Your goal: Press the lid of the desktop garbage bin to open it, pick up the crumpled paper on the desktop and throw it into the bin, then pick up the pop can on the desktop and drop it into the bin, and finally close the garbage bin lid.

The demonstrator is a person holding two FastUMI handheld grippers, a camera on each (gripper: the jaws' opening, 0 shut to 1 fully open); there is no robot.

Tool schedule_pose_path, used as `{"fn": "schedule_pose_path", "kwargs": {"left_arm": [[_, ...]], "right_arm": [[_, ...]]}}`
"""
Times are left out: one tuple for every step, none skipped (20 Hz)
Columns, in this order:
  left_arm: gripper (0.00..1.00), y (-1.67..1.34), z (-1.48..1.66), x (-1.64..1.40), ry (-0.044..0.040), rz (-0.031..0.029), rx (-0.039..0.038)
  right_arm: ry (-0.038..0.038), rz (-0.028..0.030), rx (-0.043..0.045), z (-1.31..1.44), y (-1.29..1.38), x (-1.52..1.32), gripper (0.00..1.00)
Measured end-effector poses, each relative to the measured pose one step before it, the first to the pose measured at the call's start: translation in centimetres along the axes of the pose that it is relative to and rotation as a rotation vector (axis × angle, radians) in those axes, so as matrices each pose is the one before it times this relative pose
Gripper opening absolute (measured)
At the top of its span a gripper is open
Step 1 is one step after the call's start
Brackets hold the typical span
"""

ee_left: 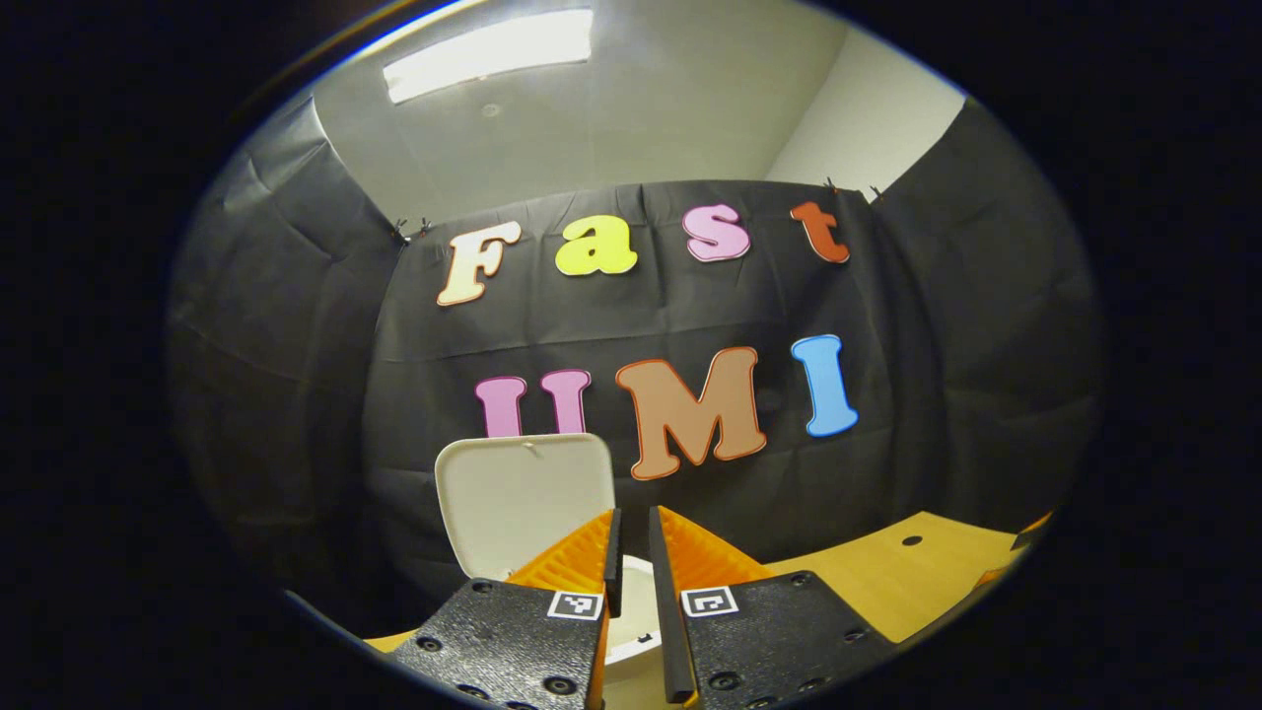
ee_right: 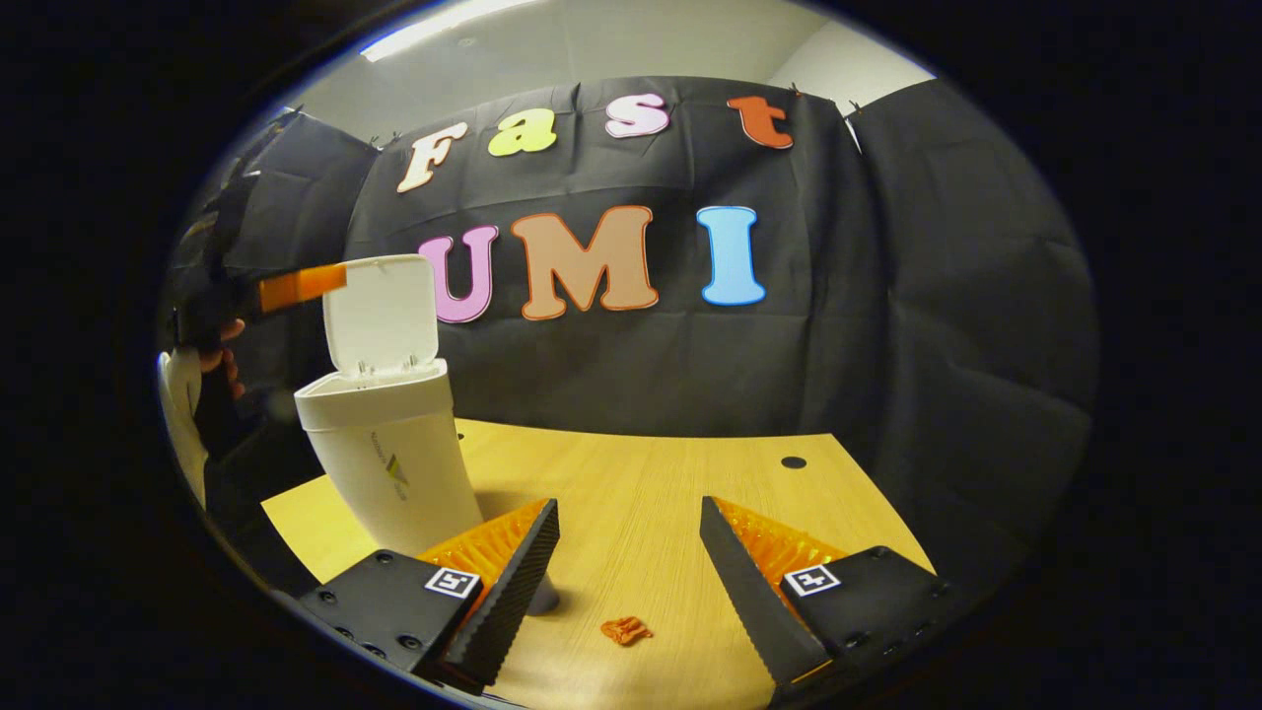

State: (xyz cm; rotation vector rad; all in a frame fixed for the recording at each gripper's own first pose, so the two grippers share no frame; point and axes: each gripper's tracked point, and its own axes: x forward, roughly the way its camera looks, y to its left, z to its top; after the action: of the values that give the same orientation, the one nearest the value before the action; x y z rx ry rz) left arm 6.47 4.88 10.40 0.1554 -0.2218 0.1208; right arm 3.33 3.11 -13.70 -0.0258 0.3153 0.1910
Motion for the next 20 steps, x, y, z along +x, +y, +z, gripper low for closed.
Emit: {"fn": "schedule_pose_path", "kwargs": {"left_arm": [[0.07,-0.196,0.507,-0.527,-0.00791,-0.00389,-0.01123],[0.17,-0.234,0.336,-0.527,-0.00404,-0.00371,-0.00728],[0.17,-0.300,0.061,-0.548,0.00143,-0.00455,-0.00396],[0.19,-0.181,-0.144,-0.583,0.00933,-0.00038,-0.00387],[0.18,-0.266,-0.430,-0.667,0.01328,-0.00264,-0.00544],[0.19,-0.389,-0.333,-0.601,0.01170,-0.00419,-0.00877],[0.25,-0.412,-0.466,-0.717,0.01438,-0.00628,-0.00882],[0.32,-0.292,-0.481,-0.698,0.01506,-0.00247,-0.00687],[0.38,-0.251,-0.430,-0.721,0.01261,-0.00359,-0.00203],[0.63,0.021,-0.214,-0.439,0.00797,0.00287,0.00216],[0.76,0.173,-0.389,-0.374,0.00835,0.00327,0.00083],[0.99,0.341,-0.052,-0.165,0.00454,0.01362,-0.00064],[0.99,0.482,0.002,-0.776,-0.00044,0.01432,-0.00489],[0.95,0.474,-0.052,-0.353,0.00091,0.01750,-0.00879],[0.94,0.520,-0.132,-0.393,0.00294,0.02074,-0.00716],[0.99,0.486,-0.110,-0.316,0.00625,0.01995,-0.00366],[0.99,0.707,-0.325,-0.355,0.00805,0.02230,0.00115],[0.95,0.693,-0.123,-0.173,0.00826,0.02094,0.00502],[0.95,0.605,-0.224,-0.307,0.00777,0.01974,0.00921],[0.95,0.736,-0.179,-0.143,0.00872,0.02249,0.01350]], "right_arm": [[0.00896,0.00131,0.00159,-0.605,-0.133,0.162,0.96],[0.00854,0.00126,0.00117,-0.504,-0.067,0.181,0.96],[0.00760,0.00335,0.00144,-0.658,-0.059,0.171,0.96],[0.00921,0.00456,0.00177,-0.476,-0.021,0.259,0.96],[0.01295,0.00613,0.00256,-0.665,0.043,0.314,0.96],[0.01500,0.00861,0.00300,-0.615,0.057,0.342,0.96],[0.01607,0.00913,0.00137,-0.916,0.107,0.511,0.96],[0.01824,0.01337,0.00128,-0.773,0.198,0.376,0.96],[0.02072,0.01186,-0.00158,-0.963,0.144,0.512,0.96],[0.02375,0.00768,-0.00613,-0.692,0.001,0.698,0.96],[0.02641,0.00715,-0.00732,-0.944,-0.073,0.582,0.96],[0.02633,0.00767,-0.00744,-0.764,-0.018,0.564,0.96],[0.02430,0.00663,-0.00605,-1.020,-0.017,0.443,0.96],[0.02763,0.00920,-0.00032,-0.854,-0.030,0.612,0.96],[0.03406,0.01724,0.00175,-1.080,0.118,0.645,0.96],[0.04421,0.02163,0.00327,-1.151,0.275,0.694,0.96],[0.04580,0.01641,-0.00083,-1.082,0.268,0.770,0.94],[0.04197,0.00433,-0.00733,-0.797,-0.035,0.783,0.96],[0.03806,-0.00190,-0.01181,-0.808,-0.085,0.877,0.96],[0.03583,-0.00368,-0.01392,-0.664,0.000,0.658,0.97]]}}
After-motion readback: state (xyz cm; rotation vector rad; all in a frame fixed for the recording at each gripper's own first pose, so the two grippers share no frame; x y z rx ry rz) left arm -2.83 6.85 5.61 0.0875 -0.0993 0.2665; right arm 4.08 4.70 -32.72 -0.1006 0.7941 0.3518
